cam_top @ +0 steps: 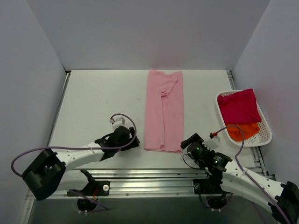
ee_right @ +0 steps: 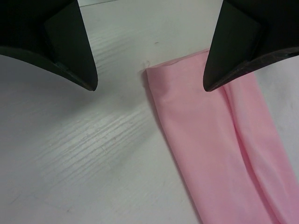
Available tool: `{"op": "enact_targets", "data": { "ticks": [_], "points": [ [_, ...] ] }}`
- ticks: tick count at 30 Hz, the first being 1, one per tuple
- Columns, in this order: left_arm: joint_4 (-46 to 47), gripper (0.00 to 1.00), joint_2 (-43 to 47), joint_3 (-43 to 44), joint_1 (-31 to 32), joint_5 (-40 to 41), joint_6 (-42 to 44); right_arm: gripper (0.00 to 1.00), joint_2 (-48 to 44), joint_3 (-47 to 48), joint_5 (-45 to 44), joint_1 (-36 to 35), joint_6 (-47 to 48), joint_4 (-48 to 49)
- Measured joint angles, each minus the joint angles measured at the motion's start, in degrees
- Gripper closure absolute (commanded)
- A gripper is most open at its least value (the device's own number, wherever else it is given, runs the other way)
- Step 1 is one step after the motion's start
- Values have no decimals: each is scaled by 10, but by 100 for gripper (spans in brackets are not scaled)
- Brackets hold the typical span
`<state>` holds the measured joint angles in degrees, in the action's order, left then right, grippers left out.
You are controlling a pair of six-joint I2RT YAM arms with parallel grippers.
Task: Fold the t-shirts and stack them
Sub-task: Fold the tshirt
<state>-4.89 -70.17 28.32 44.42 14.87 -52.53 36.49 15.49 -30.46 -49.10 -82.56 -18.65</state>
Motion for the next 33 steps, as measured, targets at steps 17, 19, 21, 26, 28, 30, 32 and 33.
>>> {"op": "enact_targets", "data": {
  "ticks": [17, 19, 21, 26, 28, 30, 32, 33],
  "points": [
    [102, 6, -136, 67, 54, -3, -29, 48, 126, -17, 44, -1, 33, 161],
    [108, 5, -141, 70, 61, -4, -30, 57, 124, -18, 45, -1, 34, 164],
    [115, 5, -148, 74, 68, -5, -34, 60, 123, -19, 46, -1, 36, 167],
    [125, 5, -163, 84, 89, -9, -42, 61, 127, -19, 52, -1, 38, 180],
    [126, 5, -163, 85, 96, -9, -44, 64, 132, -20, 55, -1, 41, 184],
    [126, 4, -163, 85, 101, -10, -46, 66, 138, -21, 59, -2, 43, 191],
    [125, 4, -163, 85, 104, -10, -50, 68, 141, -23, 61, -4, 45, 198],
    [125, 2, -163, 85, 105, -10, -52, 69, 141, -24, 62, -5, 45, 199]
  ]
}}
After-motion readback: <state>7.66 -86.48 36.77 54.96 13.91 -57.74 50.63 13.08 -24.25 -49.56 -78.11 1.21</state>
